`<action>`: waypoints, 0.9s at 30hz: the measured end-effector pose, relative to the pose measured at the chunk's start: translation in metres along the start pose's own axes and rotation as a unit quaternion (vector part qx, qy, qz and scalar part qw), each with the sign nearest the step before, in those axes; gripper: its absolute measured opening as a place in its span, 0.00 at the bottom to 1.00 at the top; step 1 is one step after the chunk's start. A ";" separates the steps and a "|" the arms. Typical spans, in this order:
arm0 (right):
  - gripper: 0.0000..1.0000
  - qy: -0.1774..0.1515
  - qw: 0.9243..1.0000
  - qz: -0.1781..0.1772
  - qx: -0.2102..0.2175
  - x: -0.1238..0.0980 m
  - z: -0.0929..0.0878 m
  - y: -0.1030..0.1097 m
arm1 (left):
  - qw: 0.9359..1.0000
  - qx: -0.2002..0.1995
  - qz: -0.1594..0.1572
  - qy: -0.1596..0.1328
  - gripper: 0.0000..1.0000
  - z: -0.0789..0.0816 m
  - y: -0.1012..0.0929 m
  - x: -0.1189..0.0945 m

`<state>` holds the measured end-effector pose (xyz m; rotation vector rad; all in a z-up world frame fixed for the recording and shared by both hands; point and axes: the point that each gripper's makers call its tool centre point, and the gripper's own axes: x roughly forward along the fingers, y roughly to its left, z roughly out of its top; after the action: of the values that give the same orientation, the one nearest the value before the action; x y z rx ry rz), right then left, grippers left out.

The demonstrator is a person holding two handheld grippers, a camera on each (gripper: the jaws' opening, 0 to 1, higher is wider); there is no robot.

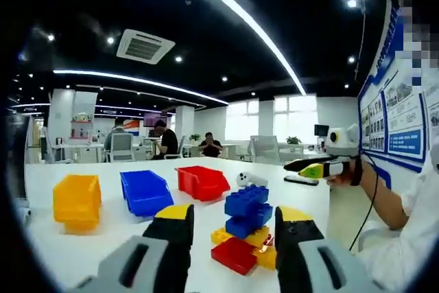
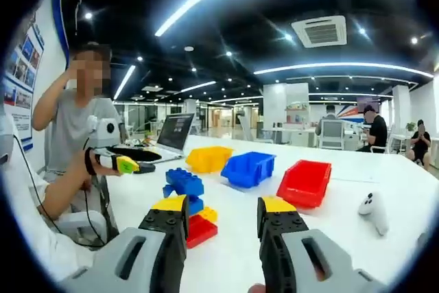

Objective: Take apart the toy blocks one by one and place each separated block into its matching bin, sorting the blocks by their type until all the connected pieces are disassembled and separated into the correct bins

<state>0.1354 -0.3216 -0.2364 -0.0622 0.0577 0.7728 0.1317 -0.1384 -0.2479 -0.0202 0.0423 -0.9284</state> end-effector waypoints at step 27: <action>0.46 -0.001 0.977 0.206 -0.060 0.065 0.009 0.060 | 0.996 -0.019 -0.077 0.033 0.58 -0.032 0.002 0.040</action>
<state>0.1403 -0.2332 -0.2346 -0.1685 0.0223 1.1912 0.1558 -0.1698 -0.2812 -0.0272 0.1216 -1.0825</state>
